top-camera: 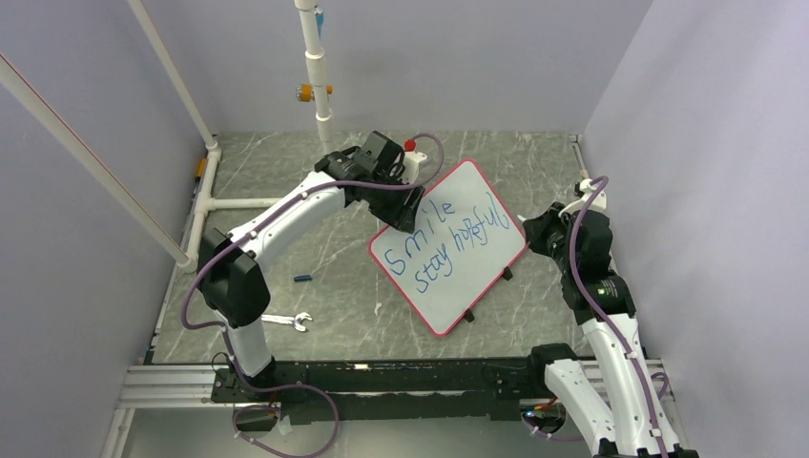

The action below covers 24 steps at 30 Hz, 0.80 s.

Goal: Write a sentence on the whiteboard
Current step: Put down the pen cap at the Whiteboard stand.

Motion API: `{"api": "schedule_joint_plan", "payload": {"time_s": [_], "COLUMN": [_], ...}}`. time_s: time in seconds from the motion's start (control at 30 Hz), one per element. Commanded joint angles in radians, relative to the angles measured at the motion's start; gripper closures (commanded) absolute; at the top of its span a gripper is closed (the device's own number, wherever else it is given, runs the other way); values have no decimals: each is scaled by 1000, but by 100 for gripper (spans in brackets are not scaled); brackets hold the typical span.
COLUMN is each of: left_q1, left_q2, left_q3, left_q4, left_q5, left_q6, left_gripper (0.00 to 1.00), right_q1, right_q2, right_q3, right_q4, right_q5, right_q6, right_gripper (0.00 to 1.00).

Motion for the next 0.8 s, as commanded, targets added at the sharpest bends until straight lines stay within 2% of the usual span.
{"api": "schedule_joint_plan", "payload": {"time_s": [0.0,0.33,0.63,0.77], "left_q1": [-8,-7,-5,-6], "left_q2": [0,-85,-394,-532], "left_q3": [62,107,-128,-254], "left_q4": [3,-41,-22,-36], "left_q5": [-20,-98,-279,-446], "left_q6": [22,38,-18,-46], "left_gripper": [41,38,26,24], "right_q1": [2,3,3,3], "right_q2": [-6,-12,-26,-31], "right_q3": [-1,15,39,48], "right_q4": [15,5,-6,-8], "right_q5": [14,6,-17,-52], "right_q6": [-14,-17,-11,-4], "right_gripper": [100,100,100,100]}}
